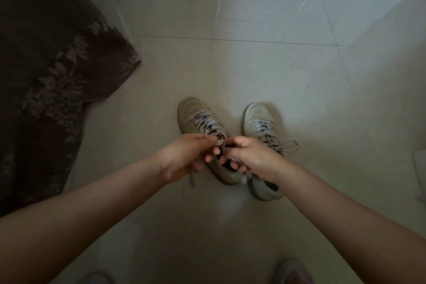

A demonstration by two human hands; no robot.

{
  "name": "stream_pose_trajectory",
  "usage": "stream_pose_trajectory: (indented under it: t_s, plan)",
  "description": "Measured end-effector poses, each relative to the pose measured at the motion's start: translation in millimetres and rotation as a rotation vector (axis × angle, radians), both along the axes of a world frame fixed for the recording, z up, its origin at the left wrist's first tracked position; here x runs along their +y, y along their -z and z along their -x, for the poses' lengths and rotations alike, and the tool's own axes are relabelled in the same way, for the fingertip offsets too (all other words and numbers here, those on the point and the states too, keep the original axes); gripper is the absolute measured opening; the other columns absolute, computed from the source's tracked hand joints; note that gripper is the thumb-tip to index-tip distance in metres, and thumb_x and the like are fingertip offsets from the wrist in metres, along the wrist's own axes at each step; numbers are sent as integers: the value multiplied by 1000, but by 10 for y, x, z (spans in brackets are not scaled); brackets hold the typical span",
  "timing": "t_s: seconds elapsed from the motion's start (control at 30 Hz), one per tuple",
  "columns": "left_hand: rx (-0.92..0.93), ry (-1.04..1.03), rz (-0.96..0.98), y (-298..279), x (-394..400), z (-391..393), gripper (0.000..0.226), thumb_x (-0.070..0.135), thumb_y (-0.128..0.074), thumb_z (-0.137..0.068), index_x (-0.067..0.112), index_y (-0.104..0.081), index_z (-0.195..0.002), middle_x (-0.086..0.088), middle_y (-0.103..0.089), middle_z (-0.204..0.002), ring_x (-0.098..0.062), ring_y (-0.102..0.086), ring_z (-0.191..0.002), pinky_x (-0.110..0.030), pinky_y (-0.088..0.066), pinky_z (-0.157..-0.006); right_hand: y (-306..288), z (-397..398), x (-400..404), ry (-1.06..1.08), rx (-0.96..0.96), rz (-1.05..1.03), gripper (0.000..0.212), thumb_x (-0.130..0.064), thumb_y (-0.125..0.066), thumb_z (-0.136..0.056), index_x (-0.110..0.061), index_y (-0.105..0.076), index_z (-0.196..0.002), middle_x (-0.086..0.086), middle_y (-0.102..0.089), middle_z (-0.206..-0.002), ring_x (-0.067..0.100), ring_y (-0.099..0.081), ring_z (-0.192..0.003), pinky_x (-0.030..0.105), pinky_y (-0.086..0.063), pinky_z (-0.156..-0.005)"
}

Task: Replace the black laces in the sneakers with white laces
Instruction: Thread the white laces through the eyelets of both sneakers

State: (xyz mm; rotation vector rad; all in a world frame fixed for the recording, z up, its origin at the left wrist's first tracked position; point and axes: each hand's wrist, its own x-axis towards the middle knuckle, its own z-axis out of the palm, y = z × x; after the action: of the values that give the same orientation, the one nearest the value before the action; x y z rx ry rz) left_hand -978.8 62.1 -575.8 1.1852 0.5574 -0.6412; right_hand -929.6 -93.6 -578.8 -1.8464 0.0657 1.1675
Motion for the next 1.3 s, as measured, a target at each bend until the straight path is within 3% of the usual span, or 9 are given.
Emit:
stream_pose_trajectory:
  t_s: [0.1,0.17,0.27,0.47,0.63,0.97,1.03,1.17,1.3]
  plan:
    - [-3,29,-75,44,-26,82,18,16,-49,-97,13,-52,-79,-3,-52,-66,-5,-35,-44,-13,-20,-36,-27,18,-20,168,195,-142,21,-5,-48,-96,-14,-63,-108,6,-62,-76,4,-38,-43,13,-25,-38]
    - [-95,34,-230,83,-48,104,11,12,-54,-94,15,-49,-103,-3,-60,-64,-6,-39,-42,-16,-27,-38,-63,23,-45,198,234,-183,23,-4,-46,-97,-17,-63,-107,6,-60,-75,3,-34,-41,14,-23,-38]
    - [-333,158,-410,159,-21,78,52,8,-58,-91,32,-34,-130,-2,-68,-66,-8,-56,-52,-22,-44,-54,-127,37,-61,-7,2,-79,27,-9,-48,-97,-20,-61,-118,2,-66,-76,6,-37,-42,17,-29,-42]
    - [-590,396,-865,140,-39,-42,18,18,-60,-89,11,-57,-105,-1,-67,-74,-7,-56,-59,-17,-32,-53,-199,-27,-56,-345,-433,81,30,-10,-46,-97,-21,-67,-115,-9,-67,-74,-3,-50,-44,9,-36,-47]
    - [-546,413,-986,168,-32,-61,23,22,-58,-90,7,-51,-106,-10,-69,-89,-29,-63,-88,-29,-38,-66,-158,-15,-64,-352,-367,26,38,-13,-43,-99,-46,-58,-109,-11,-60,-63,0,-46,-44,14,-37,-49]
    - [-204,450,-688,161,19,-140,10,20,-66,-84,11,-63,-86,-1,-56,-72,-10,-48,-61,-22,-38,-55,-60,40,-64,-317,-268,63,36,-15,-48,-98,-40,-60,-76,-19,-61,-54,-2,-44,-40,11,-35,-46]
    - [-188,506,-736,83,12,-164,17,23,-61,-86,8,-66,-88,-4,-56,-73,-12,-49,-62,-21,-36,-51,-35,80,-69,-303,-287,55,31,-15,-49,-98,-38,-61,-81,-16,-63,-57,-2,-45,-40,11,-35,-46]
    - [-101,525,-637,-29,4,-182,17,27,-49,-92,15,-55,-82,-3,-39,-58,-6,-27,-26,-9,-16,-31,54,149,-95,-206,-330,19,26,-12,-51,-96,-25,-64,-115,-4,-66,-74,-3,-49,-43,11,-39,-48]
    - [-78,367,-476,35,-16,-91,23,15,-42,-94,14,-49,-71,-3,-34,-57,-10,-28,-38,-11,-17,-38,114,169,-86,-73,-430,-39,27,-11,-52,-95,-22,-65,-117,-2,-68,-76,-4,-51,-46,8,-37,-50]
